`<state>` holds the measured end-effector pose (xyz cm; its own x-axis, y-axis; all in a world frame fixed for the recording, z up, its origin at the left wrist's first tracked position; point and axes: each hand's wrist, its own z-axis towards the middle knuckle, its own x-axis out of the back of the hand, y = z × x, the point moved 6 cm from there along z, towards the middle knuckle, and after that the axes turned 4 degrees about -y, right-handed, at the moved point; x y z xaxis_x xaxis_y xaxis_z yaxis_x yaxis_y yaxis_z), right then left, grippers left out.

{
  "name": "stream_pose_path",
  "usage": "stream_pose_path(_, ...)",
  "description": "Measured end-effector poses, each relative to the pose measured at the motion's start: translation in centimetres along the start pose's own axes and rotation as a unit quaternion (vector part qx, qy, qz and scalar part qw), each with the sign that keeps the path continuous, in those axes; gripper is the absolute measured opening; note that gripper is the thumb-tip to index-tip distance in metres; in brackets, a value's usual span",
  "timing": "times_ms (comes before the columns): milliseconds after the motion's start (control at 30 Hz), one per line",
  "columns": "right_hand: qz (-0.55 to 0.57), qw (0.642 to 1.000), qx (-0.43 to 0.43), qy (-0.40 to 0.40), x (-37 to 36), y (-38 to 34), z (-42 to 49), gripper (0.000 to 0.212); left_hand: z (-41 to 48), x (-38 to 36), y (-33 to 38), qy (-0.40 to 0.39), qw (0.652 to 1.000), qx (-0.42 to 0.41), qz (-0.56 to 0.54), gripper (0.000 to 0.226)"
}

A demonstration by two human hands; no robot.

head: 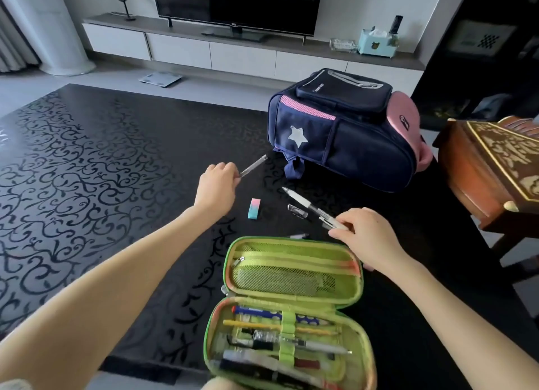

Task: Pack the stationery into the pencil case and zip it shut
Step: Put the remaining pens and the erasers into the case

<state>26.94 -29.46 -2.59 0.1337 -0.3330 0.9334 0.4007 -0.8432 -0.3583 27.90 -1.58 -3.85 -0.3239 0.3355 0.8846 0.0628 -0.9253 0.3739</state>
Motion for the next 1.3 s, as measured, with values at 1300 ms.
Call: stream_pose_path(1300, 0.027, 0.985, 0.07, -0.153, -5.7, -5.9, -12.1, 0.032, -21.3, 1.1, 5.3, -0.194, 0.962, -0.183, -0.054, 0.041)
